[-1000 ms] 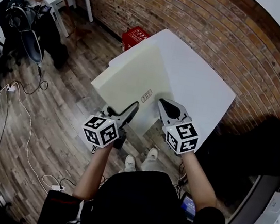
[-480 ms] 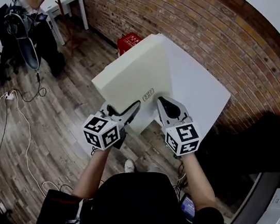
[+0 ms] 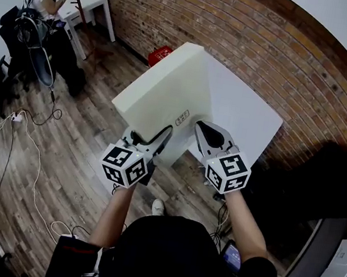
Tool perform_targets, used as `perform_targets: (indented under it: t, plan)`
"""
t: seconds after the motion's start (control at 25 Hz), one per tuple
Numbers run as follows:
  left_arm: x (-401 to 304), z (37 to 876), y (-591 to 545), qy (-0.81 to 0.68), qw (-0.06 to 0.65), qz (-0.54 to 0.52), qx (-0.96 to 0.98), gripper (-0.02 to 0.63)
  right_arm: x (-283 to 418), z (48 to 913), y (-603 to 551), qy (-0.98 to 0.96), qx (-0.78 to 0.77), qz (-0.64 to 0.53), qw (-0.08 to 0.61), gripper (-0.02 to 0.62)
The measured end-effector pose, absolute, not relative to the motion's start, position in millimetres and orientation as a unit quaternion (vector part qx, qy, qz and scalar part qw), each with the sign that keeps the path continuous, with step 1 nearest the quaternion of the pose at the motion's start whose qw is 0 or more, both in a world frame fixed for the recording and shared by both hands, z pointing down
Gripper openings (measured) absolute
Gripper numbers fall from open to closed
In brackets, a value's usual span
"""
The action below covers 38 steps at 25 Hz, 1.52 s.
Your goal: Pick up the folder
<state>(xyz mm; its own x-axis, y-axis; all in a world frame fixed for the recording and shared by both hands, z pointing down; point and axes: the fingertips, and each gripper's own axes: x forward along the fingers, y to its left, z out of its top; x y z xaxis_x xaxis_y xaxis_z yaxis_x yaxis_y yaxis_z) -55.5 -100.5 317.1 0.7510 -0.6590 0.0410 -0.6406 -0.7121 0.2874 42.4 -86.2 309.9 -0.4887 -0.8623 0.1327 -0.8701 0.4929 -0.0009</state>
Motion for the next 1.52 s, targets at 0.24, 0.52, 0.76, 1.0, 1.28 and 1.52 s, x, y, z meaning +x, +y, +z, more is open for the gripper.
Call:
perform_targets:
  t: [0.24,0.52,0.76,1.0,1.28,1.52]
  plan:
    - [-46,306,-71,-0.366,0.126,-0.036,0.921,0.272,58,306,-60,-0.865,0.498,0.036,0.049,0.032]
    - [-33,299,-34,-0.378,0.104,-0.028,0.92,0.27,74,303,-27,-0.868,0.493,0.04,0.042,0.032]
    - [-30,295,-9,-0.384,0.094,-0.031,0.918,0.27,81,302,-4,-0.87,0.491,0.036,0.04,0.032]
    - [-27,292,10,-0.388,0.086,-0.032,0.917,0.27,87,301,17,-0.869,0.492,0.031,0.037,0.032]
    - [-22,287,32,-0.386,0.073,-0.037,0.919,0.27,89,298,39,-0.871,0.489,0.02,0.03,0.031]
    - [-24,286,40,-0.387,0.071,-0.036,0.919,0.27,87,298,47,-0.873,0.487,0.016,0.033,0.03]
